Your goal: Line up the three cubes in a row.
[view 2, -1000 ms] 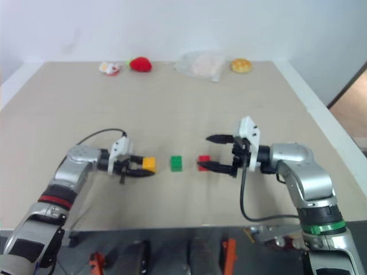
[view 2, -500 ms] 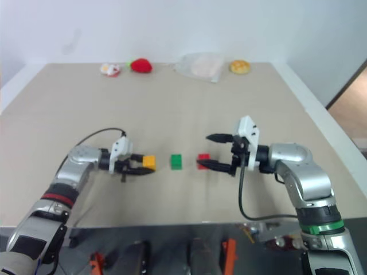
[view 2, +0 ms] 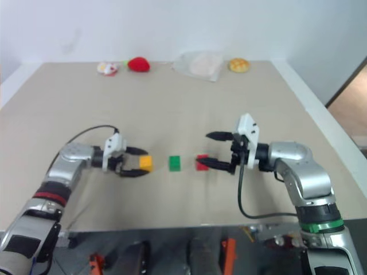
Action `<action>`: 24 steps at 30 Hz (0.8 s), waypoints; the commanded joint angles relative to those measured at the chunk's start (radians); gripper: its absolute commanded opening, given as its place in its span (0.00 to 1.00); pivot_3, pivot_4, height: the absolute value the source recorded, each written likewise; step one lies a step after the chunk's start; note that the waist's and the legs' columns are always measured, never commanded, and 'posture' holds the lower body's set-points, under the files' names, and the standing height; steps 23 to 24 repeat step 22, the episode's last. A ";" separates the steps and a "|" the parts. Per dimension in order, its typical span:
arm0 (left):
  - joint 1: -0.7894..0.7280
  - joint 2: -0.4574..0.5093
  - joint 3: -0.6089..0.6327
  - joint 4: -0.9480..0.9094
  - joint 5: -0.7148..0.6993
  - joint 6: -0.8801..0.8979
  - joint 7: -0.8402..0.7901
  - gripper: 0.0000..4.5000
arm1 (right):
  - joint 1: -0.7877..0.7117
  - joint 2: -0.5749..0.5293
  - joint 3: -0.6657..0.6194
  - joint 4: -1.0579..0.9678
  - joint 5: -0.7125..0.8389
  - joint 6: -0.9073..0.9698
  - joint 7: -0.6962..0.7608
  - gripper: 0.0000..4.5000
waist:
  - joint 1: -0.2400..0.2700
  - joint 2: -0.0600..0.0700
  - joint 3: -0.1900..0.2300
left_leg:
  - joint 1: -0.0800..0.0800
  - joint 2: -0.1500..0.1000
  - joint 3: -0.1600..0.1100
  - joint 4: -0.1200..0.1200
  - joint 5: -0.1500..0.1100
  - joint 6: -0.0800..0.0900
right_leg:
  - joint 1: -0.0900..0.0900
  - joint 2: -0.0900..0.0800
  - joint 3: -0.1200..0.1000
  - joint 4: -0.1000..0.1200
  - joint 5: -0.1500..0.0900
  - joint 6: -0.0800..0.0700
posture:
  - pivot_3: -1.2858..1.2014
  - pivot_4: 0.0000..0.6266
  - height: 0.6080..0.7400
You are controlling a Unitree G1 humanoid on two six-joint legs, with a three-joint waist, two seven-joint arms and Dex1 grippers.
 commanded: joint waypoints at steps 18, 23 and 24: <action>0.420 0.144 0.625 -0.520 -0.325 0.569 0.540 0.88 | -0.028 0.009 -0.122 0.209 -0.038 -0.088 -0.070 1.00 | 0.007 0.000 0.000 | 0.000 0.008 0.003 0.002 -0.004 0.000 | -0.003 0.005 -0.001 0.002 -0.005 -0.009 | 0.52 0.24 1.00; 0.536 0.074 0.662 -0.634 -0.372 0.600 0.617 0.88 | 0.053 0.030 -0.148 0.168 -0.027 -0.063 -0.110 1.00 | 0.007 0.000 0.000 | 0.000 0.008 0.003 0.001 -0.005 -0.002 | -0.002 0.006 0.000 0.002 -0.005 -0.009 | 0.52 0.24 1.00; 0.536 0.074 0.662 -0.634 -0.372 0.600 0.617 0.88 | 0.053 0.030 -0.148 0.168 -0.027 -0.063 -0.110 1.00 | 0.007 0.000 0.000 | 0.000 0.008 0.003 0.001 -0.005 -0.002 | -0.002 0.006 0.000 0.002 -0.005 -0.009 | 0.52 0.24 1.00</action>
